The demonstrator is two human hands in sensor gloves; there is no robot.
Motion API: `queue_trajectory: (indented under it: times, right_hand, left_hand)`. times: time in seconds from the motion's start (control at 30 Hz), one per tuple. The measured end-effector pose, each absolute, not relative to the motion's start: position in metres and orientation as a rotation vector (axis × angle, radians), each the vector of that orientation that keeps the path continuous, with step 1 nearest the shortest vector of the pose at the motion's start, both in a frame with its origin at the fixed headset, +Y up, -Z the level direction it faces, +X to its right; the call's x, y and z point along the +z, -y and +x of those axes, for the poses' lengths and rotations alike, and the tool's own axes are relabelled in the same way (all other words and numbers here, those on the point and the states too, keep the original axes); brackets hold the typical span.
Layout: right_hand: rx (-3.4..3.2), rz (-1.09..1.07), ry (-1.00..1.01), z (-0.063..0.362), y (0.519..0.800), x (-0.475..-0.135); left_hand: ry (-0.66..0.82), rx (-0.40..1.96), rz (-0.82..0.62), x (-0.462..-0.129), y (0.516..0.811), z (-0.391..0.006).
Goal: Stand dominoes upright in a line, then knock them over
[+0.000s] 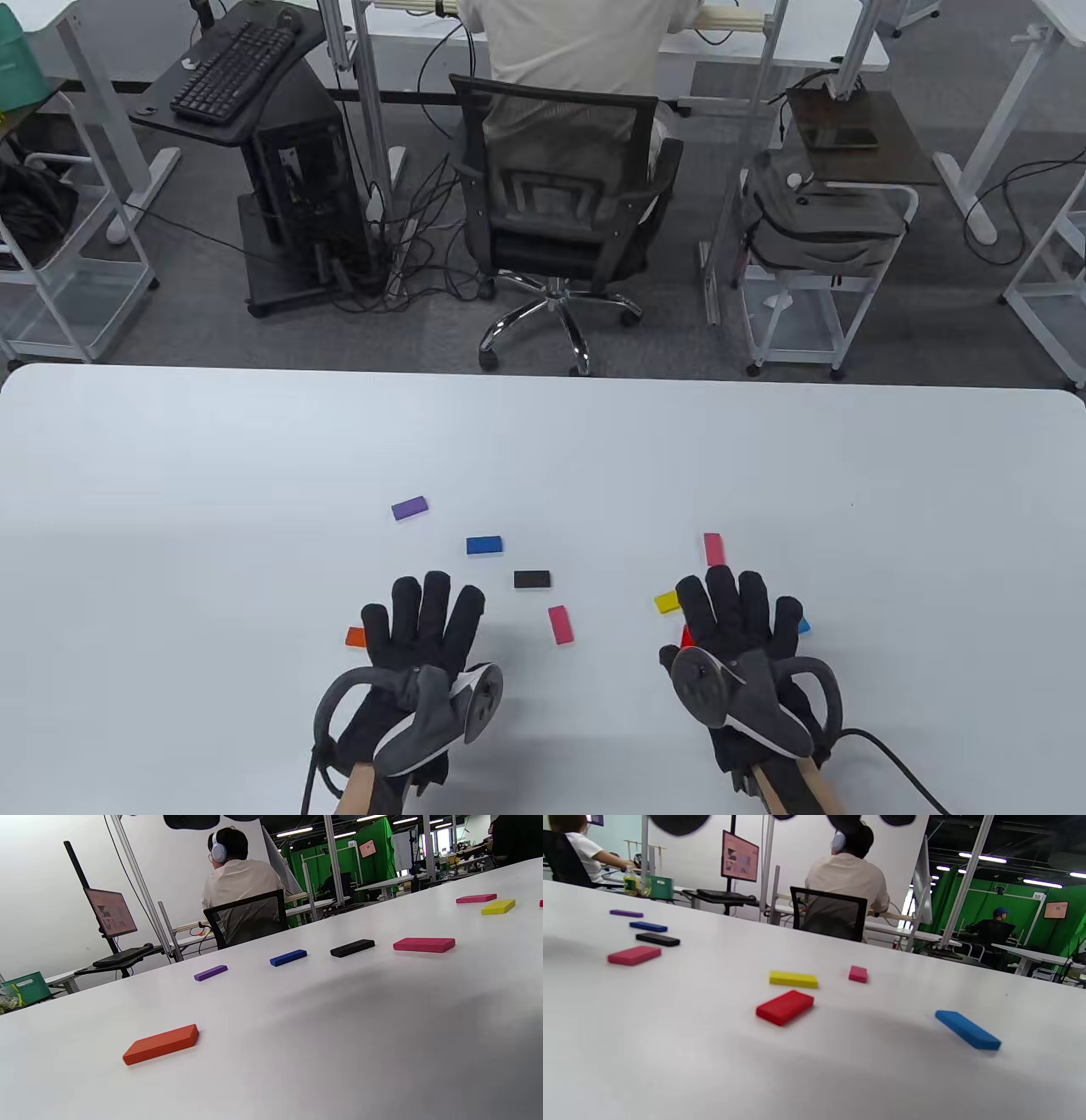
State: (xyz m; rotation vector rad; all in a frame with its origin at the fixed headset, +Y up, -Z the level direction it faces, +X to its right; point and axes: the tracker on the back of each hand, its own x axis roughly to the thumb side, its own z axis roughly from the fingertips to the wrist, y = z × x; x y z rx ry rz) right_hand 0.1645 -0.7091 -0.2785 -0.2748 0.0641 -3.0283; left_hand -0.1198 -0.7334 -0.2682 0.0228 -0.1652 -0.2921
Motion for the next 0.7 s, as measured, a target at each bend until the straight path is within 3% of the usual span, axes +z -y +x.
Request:
queue_trajectory:
  times: [0.7]
  right_hand:
    - [-3.027, -0.289, -0.021, 0.162, 0.710, -0.280]
  left_hand:
    - [0.164, -0.324, 0.004, -0.266, 0.725, -0.115]
